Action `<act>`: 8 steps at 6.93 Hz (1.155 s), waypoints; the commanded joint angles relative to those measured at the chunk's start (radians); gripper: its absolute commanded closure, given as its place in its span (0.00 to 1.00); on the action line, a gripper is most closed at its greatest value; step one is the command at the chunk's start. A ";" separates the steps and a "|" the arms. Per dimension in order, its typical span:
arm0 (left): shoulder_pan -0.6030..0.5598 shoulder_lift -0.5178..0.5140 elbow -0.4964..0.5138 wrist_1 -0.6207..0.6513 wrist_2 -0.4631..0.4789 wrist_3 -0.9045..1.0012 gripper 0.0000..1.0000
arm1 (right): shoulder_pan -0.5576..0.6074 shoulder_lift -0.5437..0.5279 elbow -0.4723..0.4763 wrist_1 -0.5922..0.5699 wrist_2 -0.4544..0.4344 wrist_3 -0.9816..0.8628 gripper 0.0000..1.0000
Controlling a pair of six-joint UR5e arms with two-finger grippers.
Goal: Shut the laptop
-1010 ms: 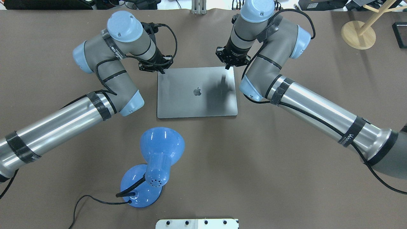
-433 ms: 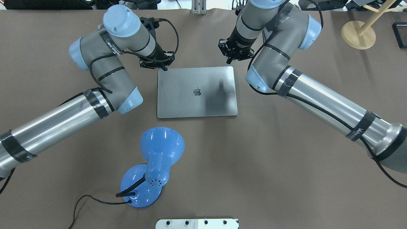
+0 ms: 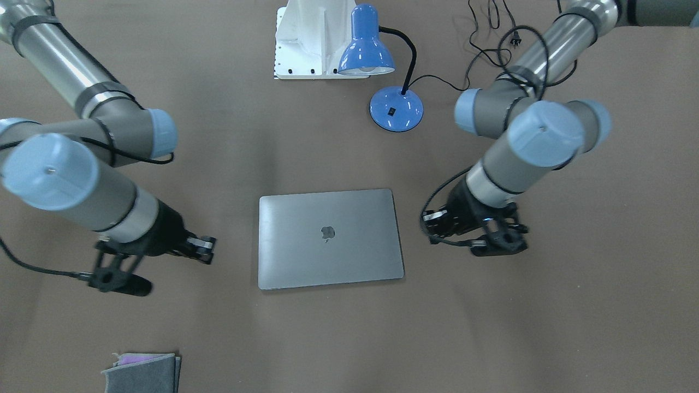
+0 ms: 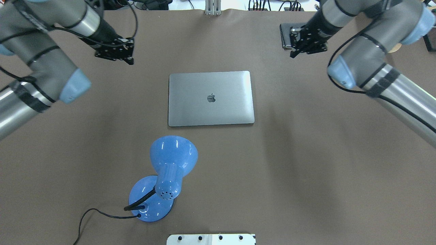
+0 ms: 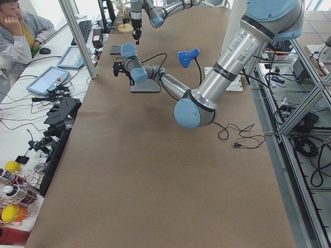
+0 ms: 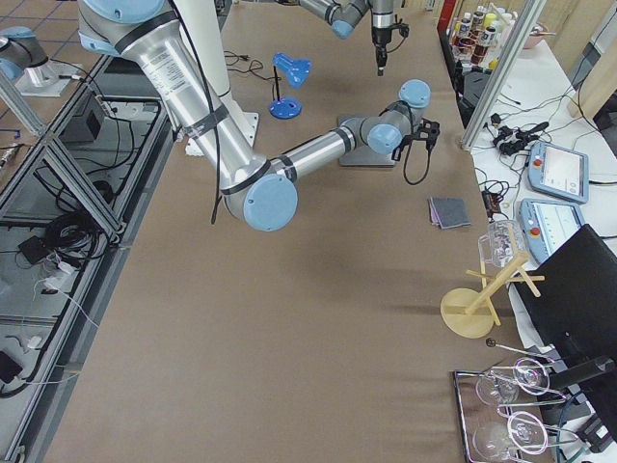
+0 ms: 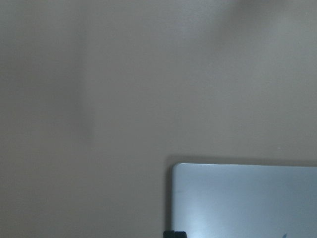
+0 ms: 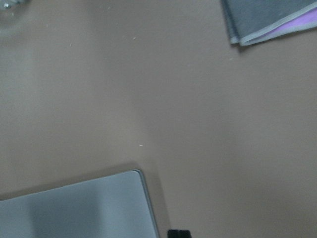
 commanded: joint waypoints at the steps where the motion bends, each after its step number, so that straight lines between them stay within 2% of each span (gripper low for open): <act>1: -0.157 0.209 -0.223 0.199 -0.098 0.346 1.00 | 0.165 -0.242 0.170 -0.042 0.103 -0.235 1.00; 3: -0.299 0.372 -0.286 0.232 -0.137 0.609 1.00 | 0.273 -0.453 0.278 -0.100 0.125 -0.499 1.00; 4: -0.373 0.408 -0.282 0.263 -0.171 0.728 1.00 | 0.323 -0.543 0.310 -0.131 0.121 -0.651 1.00; 5: -0.433 0.449 -0.288 0.304 -0.171 0.859 1.00 | 0.375 -0.594 0.322 -0.176 0.102 -0.796 1.00; 7: -0.540 0.480 -0.280 0.402 -0.162 1.086 1.00 | 0.461 -0.637 0.336 -0.291 -0.011 -1.077 1.00; 8: -0.568 0.482 -0.282 0.441 -0.156 1.139 1.00 | 0.483 -0.639 0.338 -0.327 -0.048 -1.141 1.00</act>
